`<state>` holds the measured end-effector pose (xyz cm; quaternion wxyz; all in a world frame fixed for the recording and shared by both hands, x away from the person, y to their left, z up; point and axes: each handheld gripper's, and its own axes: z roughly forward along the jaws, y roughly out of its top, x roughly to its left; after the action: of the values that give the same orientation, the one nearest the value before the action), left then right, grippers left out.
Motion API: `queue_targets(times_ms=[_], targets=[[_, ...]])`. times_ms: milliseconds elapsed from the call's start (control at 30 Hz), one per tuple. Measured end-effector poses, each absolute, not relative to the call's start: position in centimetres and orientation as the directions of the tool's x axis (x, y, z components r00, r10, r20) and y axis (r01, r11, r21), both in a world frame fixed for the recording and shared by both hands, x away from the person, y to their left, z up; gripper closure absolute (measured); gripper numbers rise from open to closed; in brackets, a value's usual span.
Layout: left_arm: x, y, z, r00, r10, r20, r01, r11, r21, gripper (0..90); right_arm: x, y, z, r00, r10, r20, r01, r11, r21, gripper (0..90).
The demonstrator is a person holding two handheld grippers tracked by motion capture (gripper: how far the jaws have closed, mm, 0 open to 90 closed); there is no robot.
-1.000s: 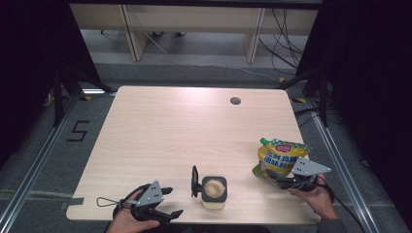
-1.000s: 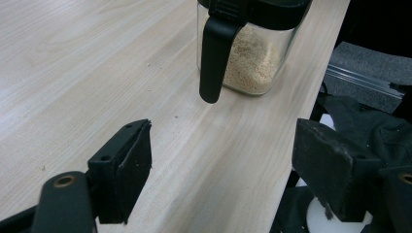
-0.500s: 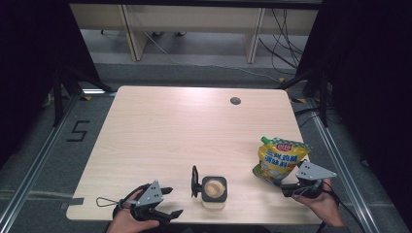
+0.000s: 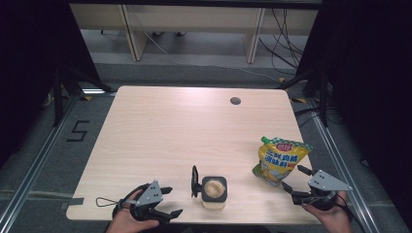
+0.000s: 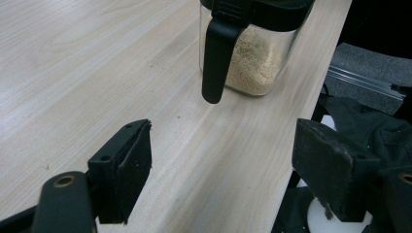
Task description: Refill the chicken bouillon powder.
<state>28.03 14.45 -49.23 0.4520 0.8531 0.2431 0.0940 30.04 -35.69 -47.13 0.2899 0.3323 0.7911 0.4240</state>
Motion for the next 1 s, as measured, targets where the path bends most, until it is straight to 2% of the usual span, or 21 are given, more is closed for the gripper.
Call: queue_targets(times_ms=[100, 267, 333, 367, 467, 600, 800, 1000], targets=[[28.0, 14.4, -49.3, 0.862, 0.502, -0.068, 0.336, -0.466, 0.819, 22.1, 29.0, -35.7, -47.0, -0.576, 0.795, -0.189, 0.321, 0.432, 0.843, 21.3], [28.2, 14.5, -49.2, 0.863, 0.503, -0.047, 0.328, -0.487, 0.81, 22.1, 27.8, -35.3, -47.0, -0.559, 0.806, -0.193, 0.344, 0.437, 0.831, 21.1], [28.1, 14.4, -49.3, 0.86, 0.506, -0.066, 0.334, -0.46, 0.823, 22.1, 27.4, -35.2, -46.8, -0.563, 0.803, -0.197, 0.335, 0.44, 0.833, 22.6], [28.2, 14.6, -49.1, 0.86, 0.509, -0.044, 0.331, -0.49, 0.807, 22.1, 26.9, -34.9, -46.7, -0.554, 0.811, -0.188, 0.345, 0.429, 0.835, 21.5], [28.2, 14.5, -49.3, 0.855, 0.514, -0.072, 0.343, -0.456, 0.821, 22.1, 26.5, -34.6, -46.7, -0.56, 0.809, -0.18, 0.349, 0.427, 0.834, 21.9], [28.3, 14.6, -49.2, 0.855, 0.515, -0.057, 0.332, -0.461, 0.823, 22.1, 26.1, -34.3, -46.7, -0.576, 0.794, -0.197, 0.343, 0.453, 0.823, 22.0], [28.3, 14.5, -49.2, 0.85, 0.522, -0.069, 0.35, -0.462, 0.815, 22.1, 25.1, -33.6, -47.2, -0.605, 0.78, -0.163, 0.37, 0.456, 0.81, 21.0], [28.2, 14.6, -49.1, 0.851, 0.522, -0.063, 0.345, -0.465, 0.816, 22.1, 25.0, -33.1, -47.3, -0.626, 0.755, -0.193, 0.354, 0.496, 0.793, 21.2]])
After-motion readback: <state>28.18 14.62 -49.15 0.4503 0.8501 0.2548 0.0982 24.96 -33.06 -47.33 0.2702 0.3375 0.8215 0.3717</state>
